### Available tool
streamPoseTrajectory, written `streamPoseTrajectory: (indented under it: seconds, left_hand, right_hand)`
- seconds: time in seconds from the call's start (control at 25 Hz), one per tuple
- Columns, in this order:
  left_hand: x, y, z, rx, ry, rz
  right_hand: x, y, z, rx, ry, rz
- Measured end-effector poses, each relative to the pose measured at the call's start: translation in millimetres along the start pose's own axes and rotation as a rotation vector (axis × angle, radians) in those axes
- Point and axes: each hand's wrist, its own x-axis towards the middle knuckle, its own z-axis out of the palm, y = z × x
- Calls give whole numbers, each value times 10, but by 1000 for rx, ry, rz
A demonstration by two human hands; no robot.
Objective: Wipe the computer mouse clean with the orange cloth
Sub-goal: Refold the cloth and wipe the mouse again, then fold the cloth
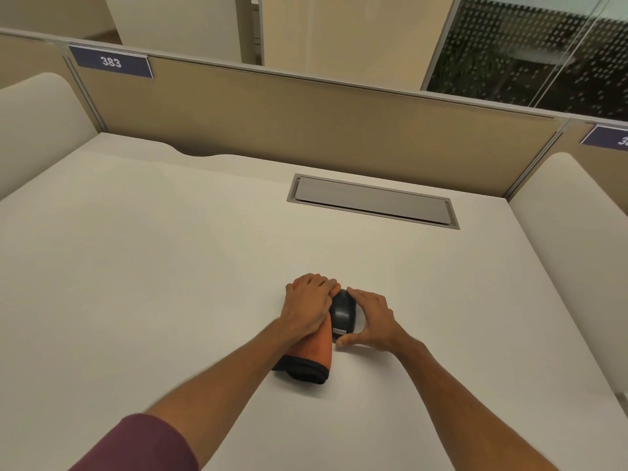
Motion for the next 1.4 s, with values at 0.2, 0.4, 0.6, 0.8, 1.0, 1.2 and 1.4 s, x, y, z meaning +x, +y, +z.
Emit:
streamPoseTrajectory:
  seconds: [0.2, 0.4, 0.6, 0.8, 1.0, 1.2, 1.4]
  left_hand:
    - [146, 19, -23, 63, -41, -30]
    - [-118, -24, 14, -20, 95, -16]
    - [-128, -8, 42, 23, 62, -36]
    - [62, 0, 6, 87, -11, -61]
    - [-135, -73, -28, 54, -6, -48]
    - [-334, -149, 29, 72, 10, -8]
    - [-186, -59, 26, 74, 19, -58]
  right_hand:
    - [5, -3, -10, -10, 1, 3]
    - [2, 11, -3, -4, -3, 5]
    - [-8, -8, -8, 2, -10, 8]
    - [-19, -27, -37, -15, -9, 0]
    - [-17, -25, -36, 0, -15, 10]
    - [-14, -42, -31, -9, -3, 15]
    - [-22, -49, -26, -8, -3, 14]
